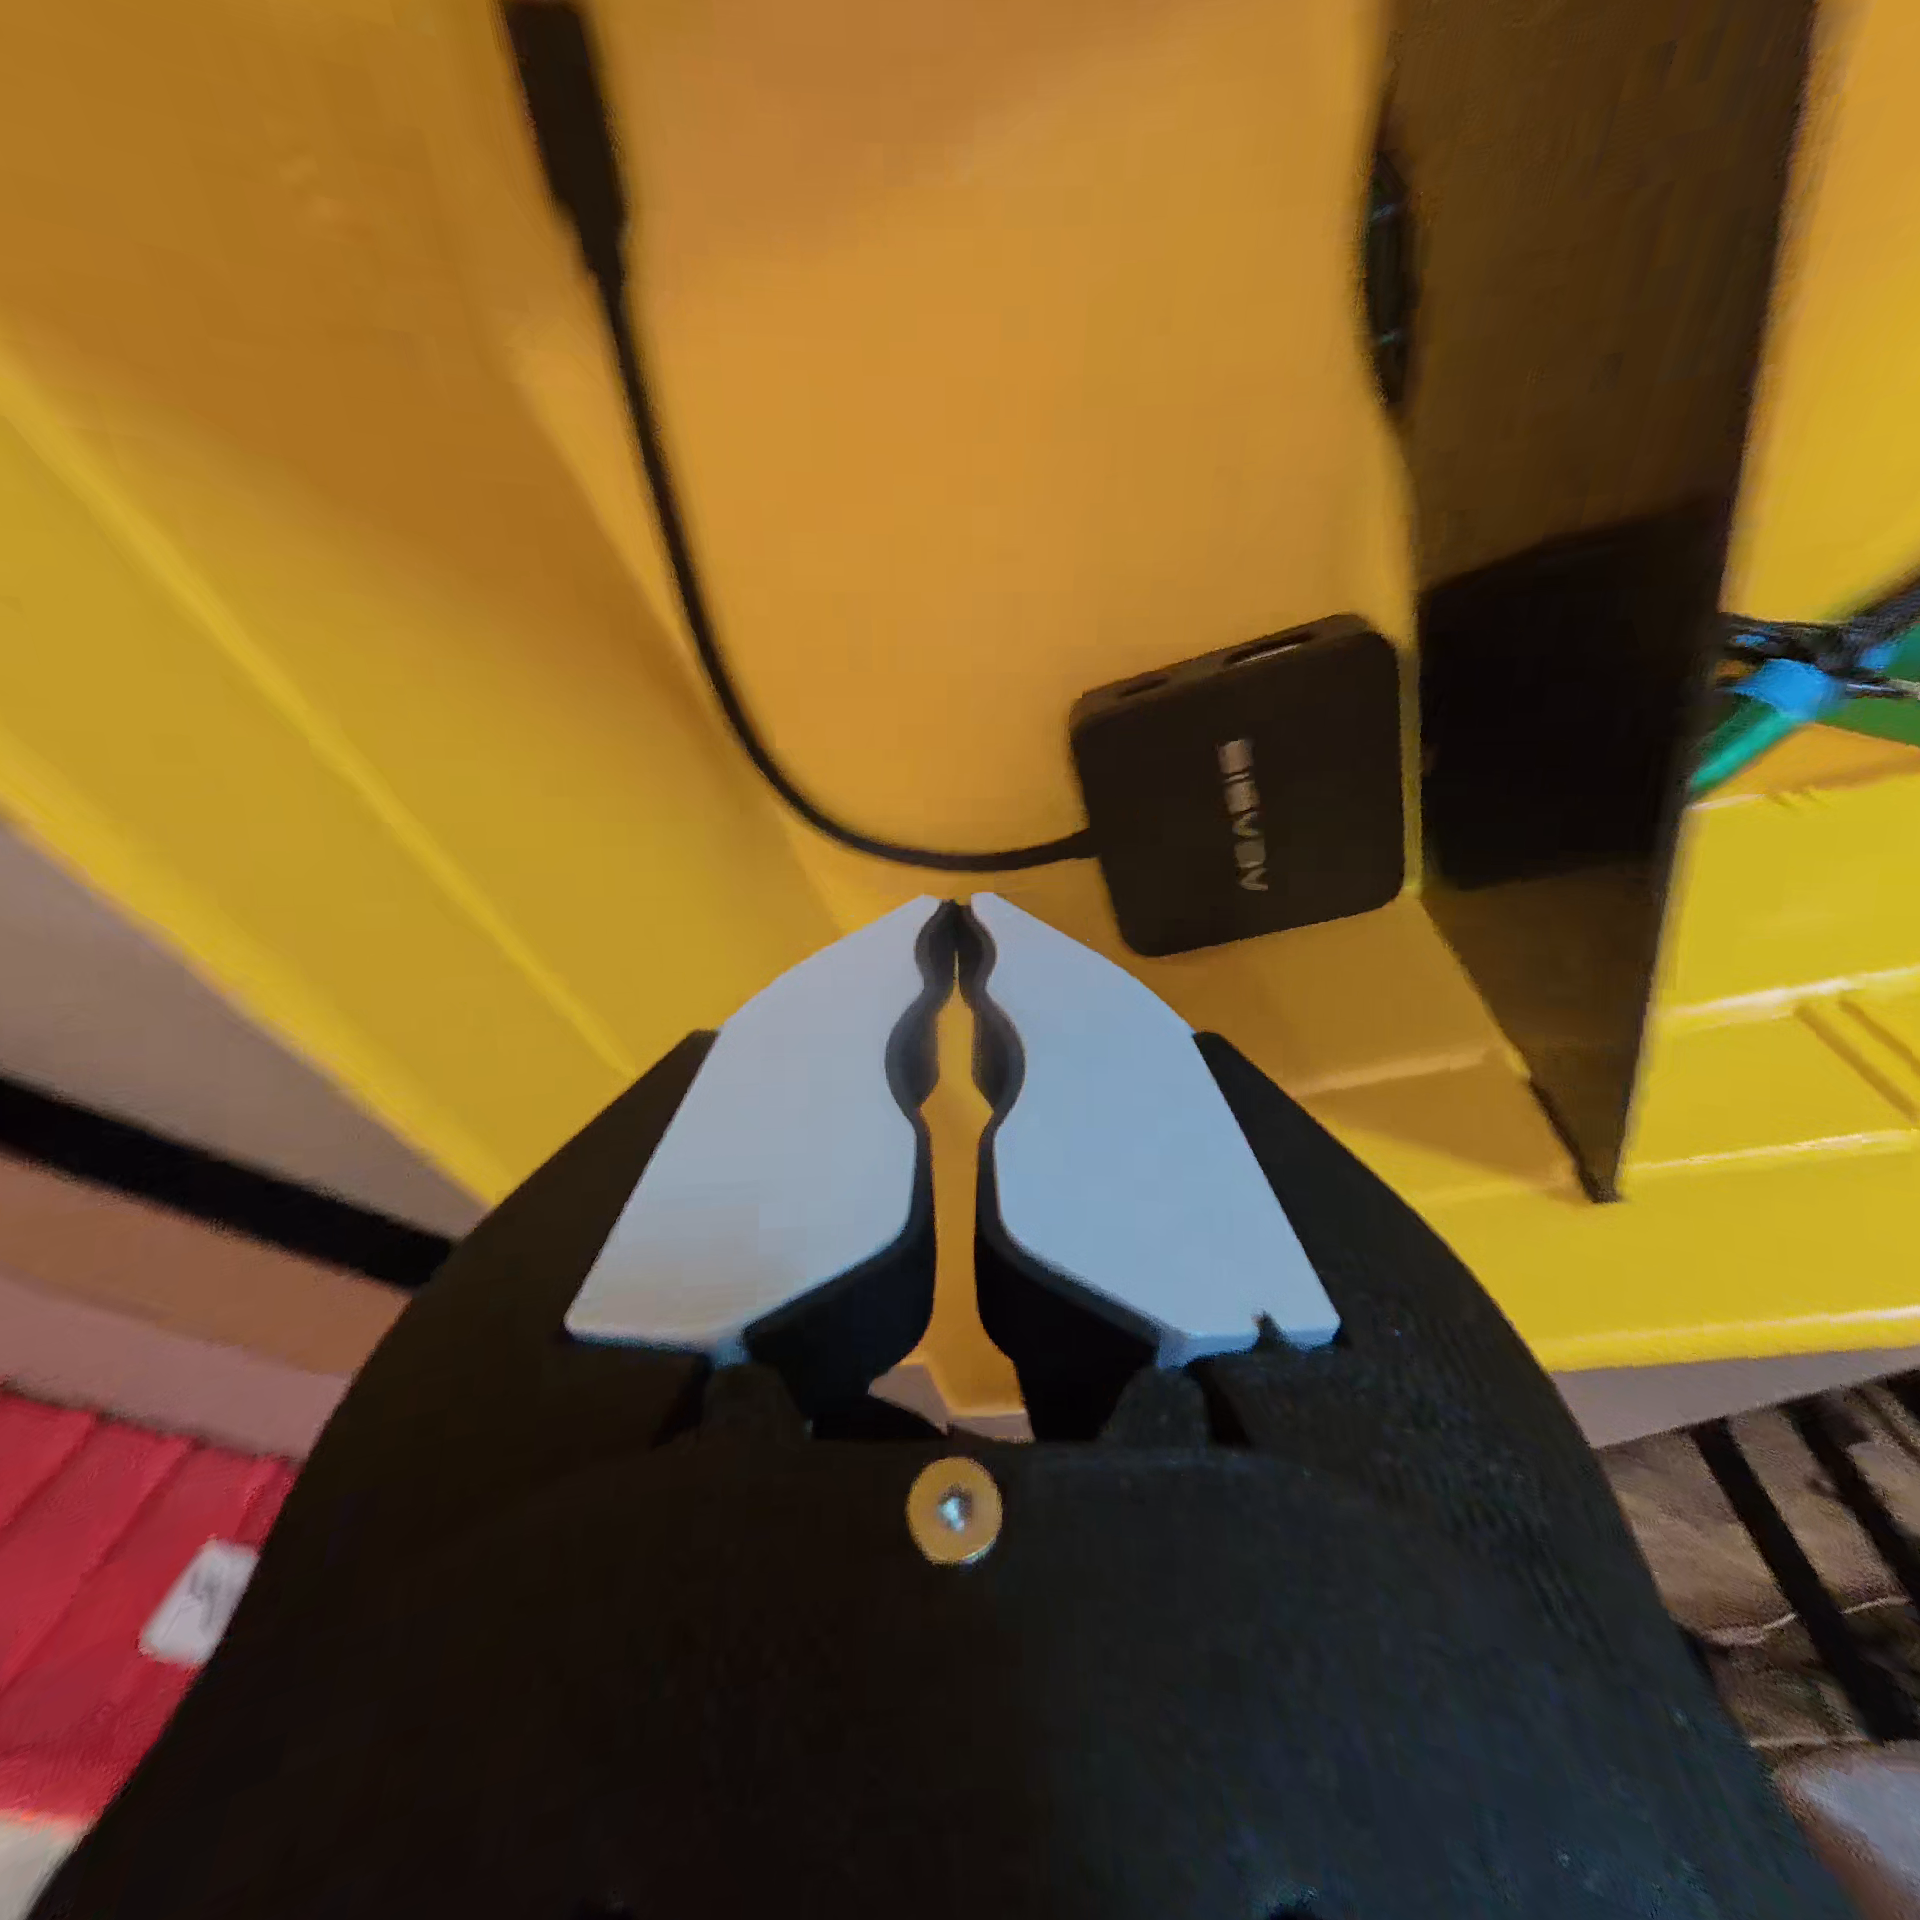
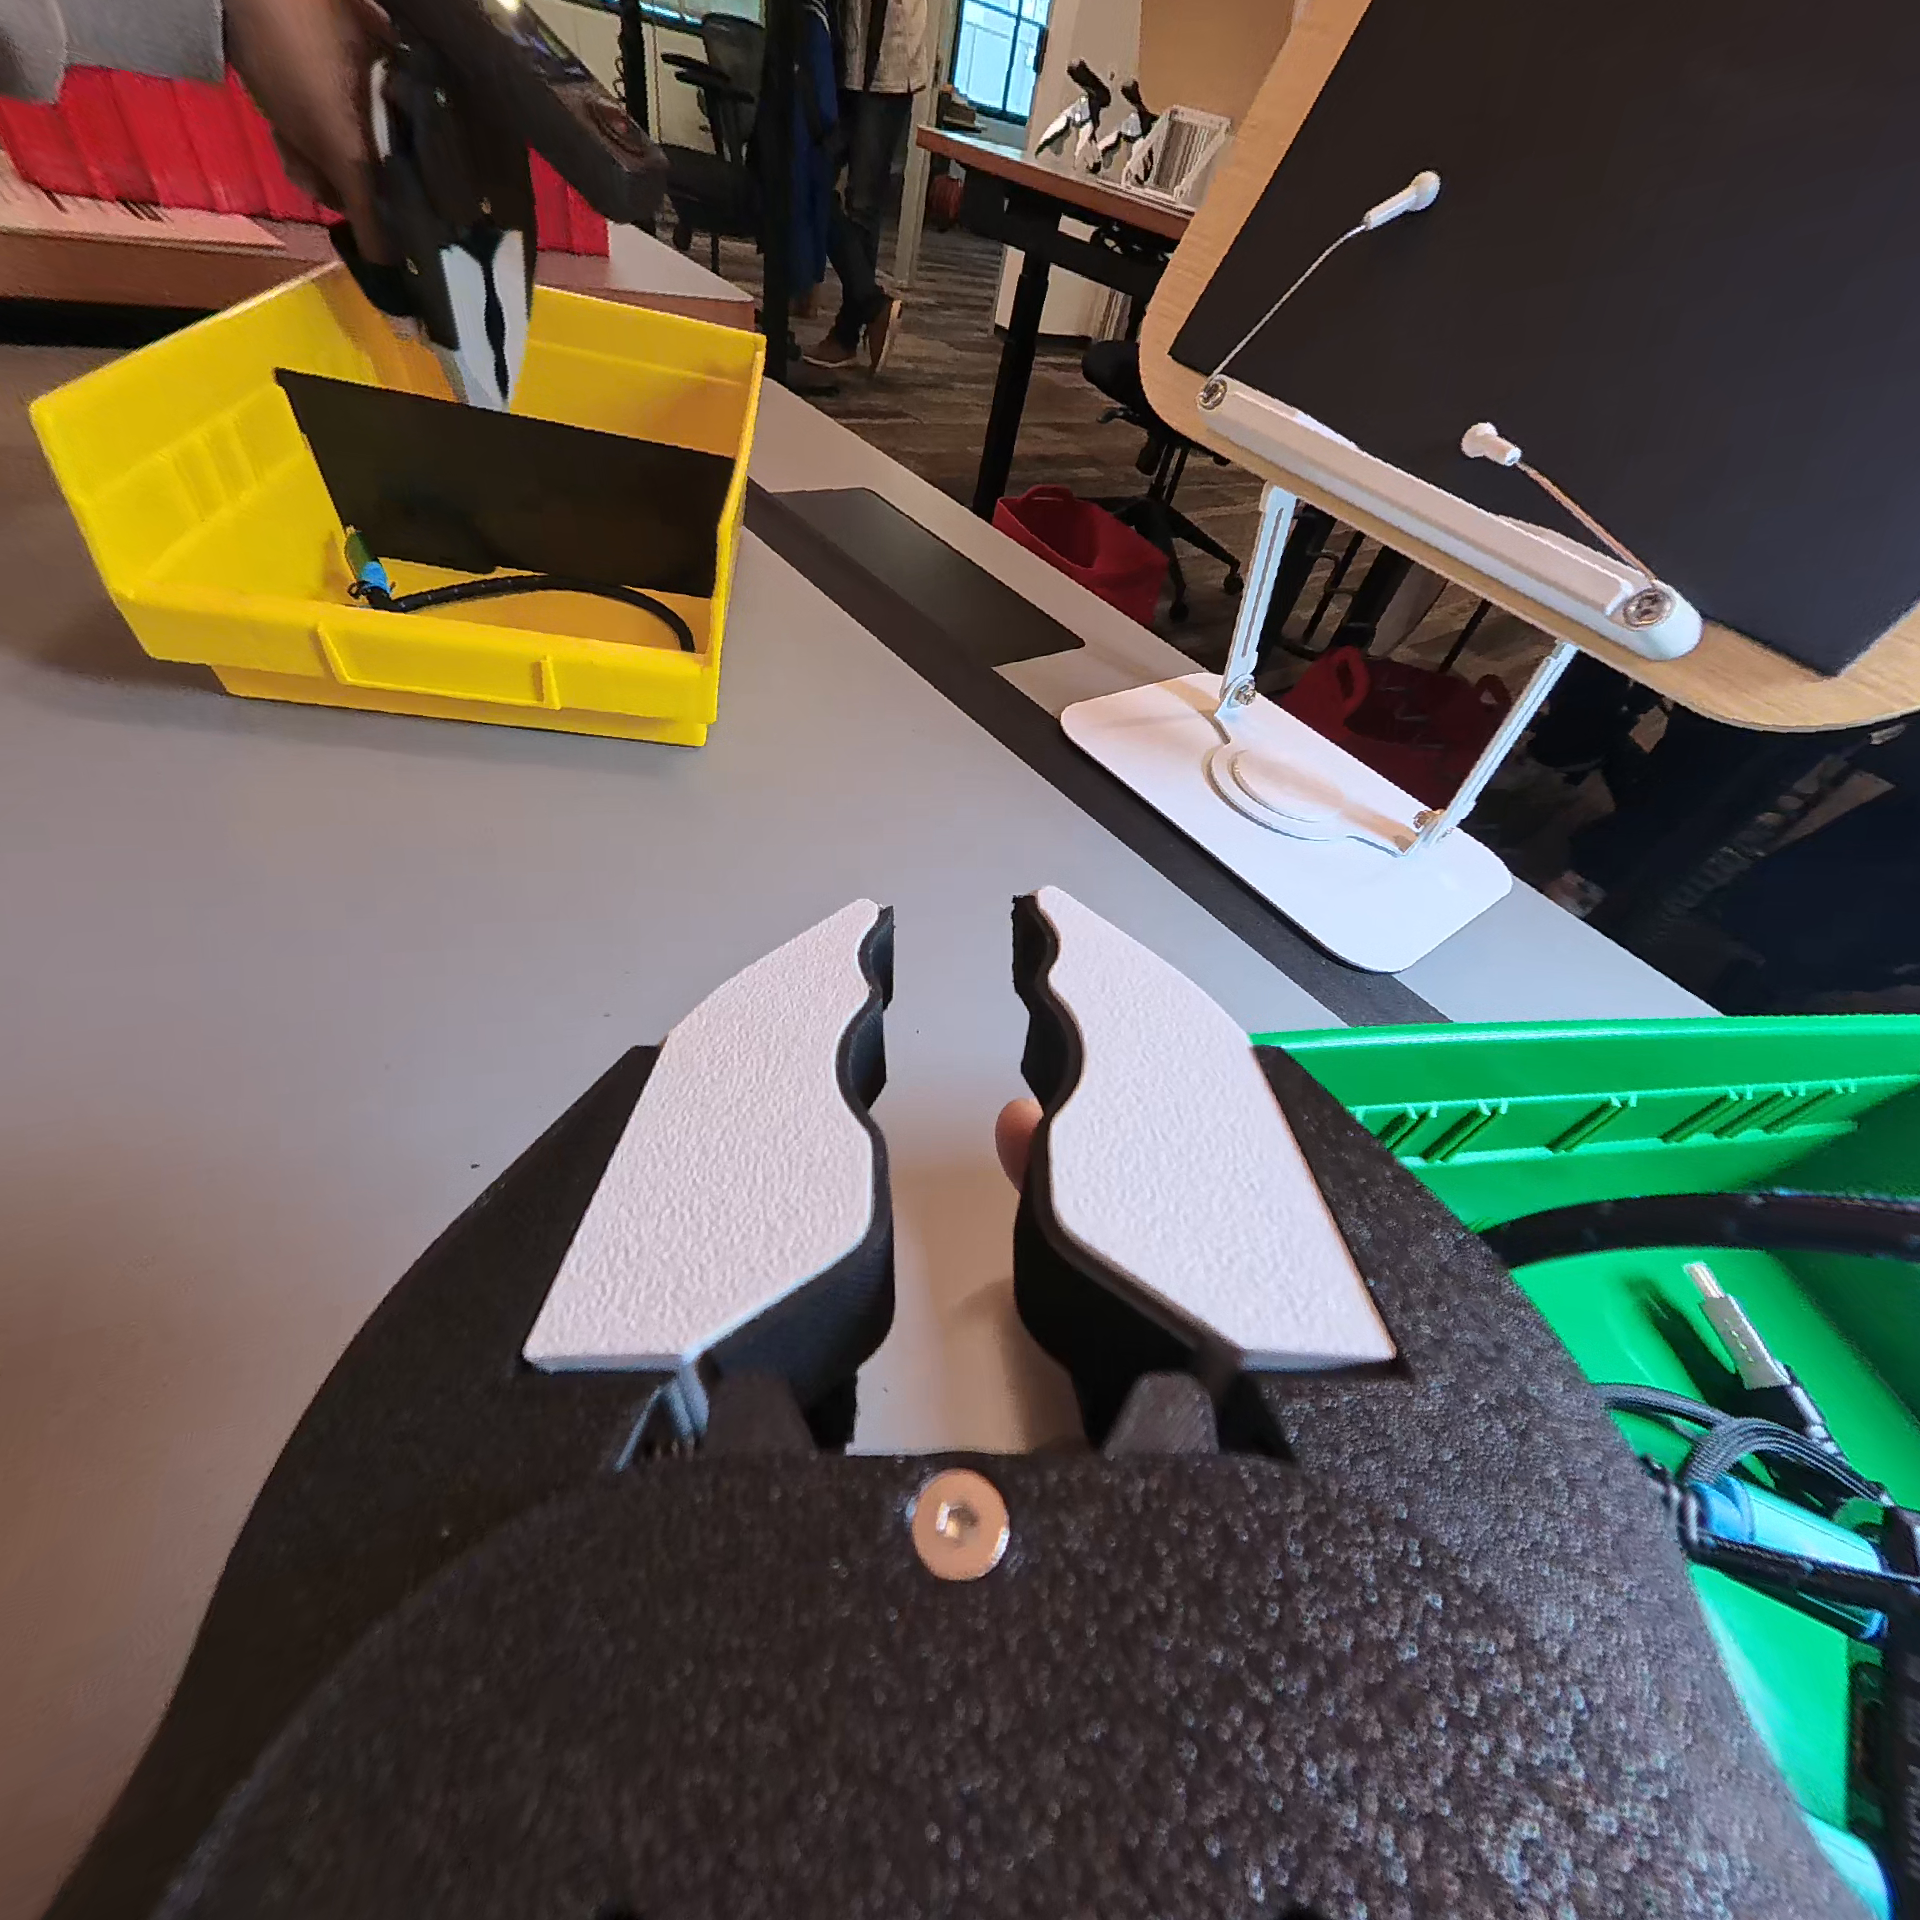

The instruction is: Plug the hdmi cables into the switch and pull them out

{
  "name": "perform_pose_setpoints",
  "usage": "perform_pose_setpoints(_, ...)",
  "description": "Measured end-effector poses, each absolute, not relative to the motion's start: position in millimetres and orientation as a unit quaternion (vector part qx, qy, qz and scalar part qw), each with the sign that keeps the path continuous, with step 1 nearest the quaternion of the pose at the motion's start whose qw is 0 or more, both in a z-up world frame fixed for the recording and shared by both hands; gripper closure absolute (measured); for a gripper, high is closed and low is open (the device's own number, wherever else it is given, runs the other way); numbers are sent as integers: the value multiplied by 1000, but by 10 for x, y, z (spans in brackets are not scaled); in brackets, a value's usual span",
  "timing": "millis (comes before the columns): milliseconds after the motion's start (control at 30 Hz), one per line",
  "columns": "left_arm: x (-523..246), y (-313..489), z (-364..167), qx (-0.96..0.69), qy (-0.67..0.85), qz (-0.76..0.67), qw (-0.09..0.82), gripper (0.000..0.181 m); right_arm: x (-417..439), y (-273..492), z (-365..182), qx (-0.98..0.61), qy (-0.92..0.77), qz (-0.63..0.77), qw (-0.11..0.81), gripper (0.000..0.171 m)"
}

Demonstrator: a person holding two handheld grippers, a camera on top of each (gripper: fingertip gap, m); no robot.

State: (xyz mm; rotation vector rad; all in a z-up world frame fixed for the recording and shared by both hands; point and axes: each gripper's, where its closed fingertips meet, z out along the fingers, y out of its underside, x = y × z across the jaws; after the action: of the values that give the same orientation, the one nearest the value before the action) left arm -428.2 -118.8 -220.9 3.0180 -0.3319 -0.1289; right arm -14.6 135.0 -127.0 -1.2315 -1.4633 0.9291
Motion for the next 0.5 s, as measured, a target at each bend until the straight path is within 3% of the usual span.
perform_pose_setpoints(100,-4561,-1205,-2189,994,-1,-99,49,181,-151,1331,-1279,-504,-605,379,486,149)
perform_pose_setpoints(200,-4465,-1182,-2283,993,104,-42,34,166,-142,1330,-1282,-505,-604,380,485,149)
perform_pose_setpoints(367,-4420,-1259,-2441,982,153,-52,96,148,-128,1350,-1300,-510,-602,382,482,149)
perform_pose_setpoints(467,-4339,-1334,-2588,977,169,-24,126,146,-106,1351,-1309,-509,-603,379,483,149)
perform_pose_setpoints(500,-4302,-1327,-2606,976,177,-5,126,154,-98,1354,-1310,-509,-603,379,483,149)
